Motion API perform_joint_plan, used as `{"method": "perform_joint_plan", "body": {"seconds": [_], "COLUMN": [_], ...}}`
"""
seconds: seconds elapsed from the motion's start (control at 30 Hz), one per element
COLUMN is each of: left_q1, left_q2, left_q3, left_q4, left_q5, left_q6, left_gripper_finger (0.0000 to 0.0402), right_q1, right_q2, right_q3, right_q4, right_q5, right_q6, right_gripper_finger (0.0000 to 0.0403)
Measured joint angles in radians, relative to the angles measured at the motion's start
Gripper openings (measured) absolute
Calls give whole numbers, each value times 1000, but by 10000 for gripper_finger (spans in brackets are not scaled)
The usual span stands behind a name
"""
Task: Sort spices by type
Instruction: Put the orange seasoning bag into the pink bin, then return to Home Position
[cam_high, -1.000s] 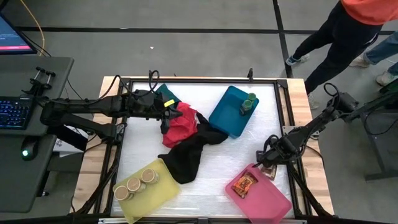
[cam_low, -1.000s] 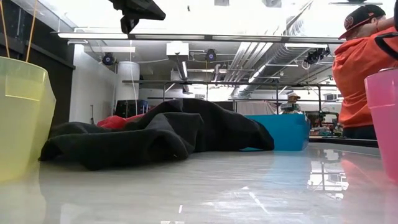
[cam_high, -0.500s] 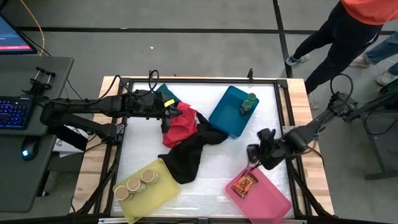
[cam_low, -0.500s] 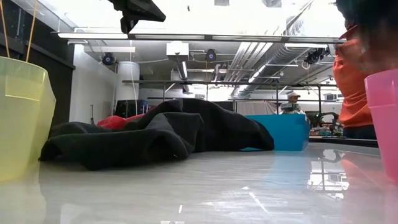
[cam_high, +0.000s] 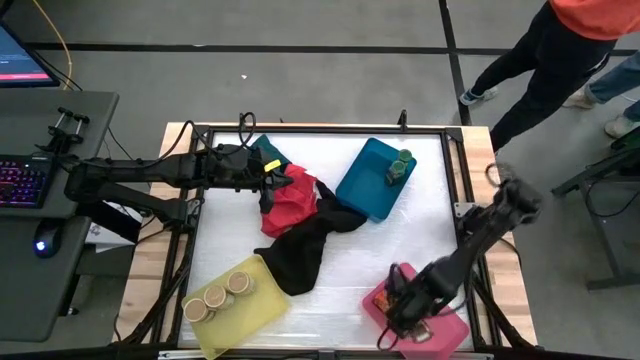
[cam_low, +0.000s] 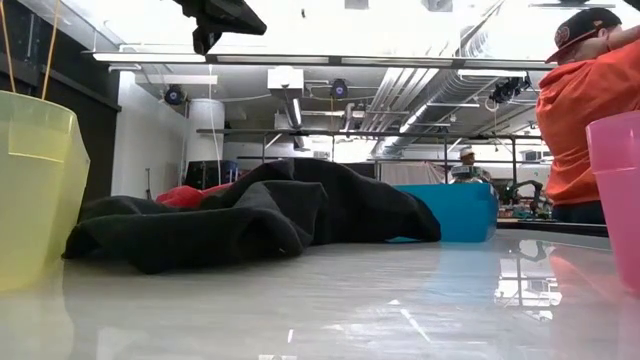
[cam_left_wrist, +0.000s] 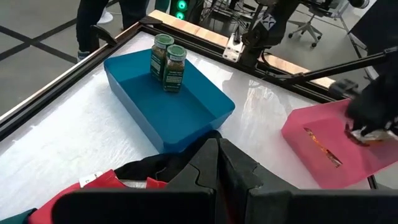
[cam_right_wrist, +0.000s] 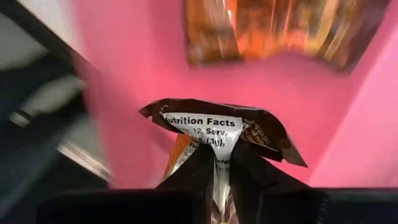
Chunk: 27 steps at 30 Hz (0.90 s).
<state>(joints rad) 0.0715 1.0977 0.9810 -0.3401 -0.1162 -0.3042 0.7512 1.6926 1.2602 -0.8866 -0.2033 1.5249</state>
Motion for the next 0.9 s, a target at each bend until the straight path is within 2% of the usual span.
{"method": "perform_joint_plan", "body": {"seconds": [0.1,0.17,0.33,0.47,0.6,0.73,0.87,0.9], "left_q1": [0,0,0,0,0,0,0,0], "left_q2": [0,0,0,0,0,0,0,-2], "left_q3": [0,0,0,0,0,0,0,0], "left_q4": [0,0,0,0,0,0,0,1], "left_q5": [0,0,-1,-11,-13,-13,-12,-3], "left_q6": [0,0,0,0,0,0,0,0], "left_gripper_finger": [0,0,0,0,0,0,0,0], "right_q1": [27,48,81,83,82,80,67,67], "right_q2": [78,108,126,126,126,126,115,103], "right_q3": [0,0,1,1,1,2,3,14], "right_q4": [3,3,4,1,5,0,-12,-25], "right_q5": [-93,-107,-57,-32,-29,-44,-171,-172], "right_q6": [-5,-7,-29,-68,-111,-120,-152,-159], "right_gripper_finger": [35,31,24,39,85,153,210,218]}}
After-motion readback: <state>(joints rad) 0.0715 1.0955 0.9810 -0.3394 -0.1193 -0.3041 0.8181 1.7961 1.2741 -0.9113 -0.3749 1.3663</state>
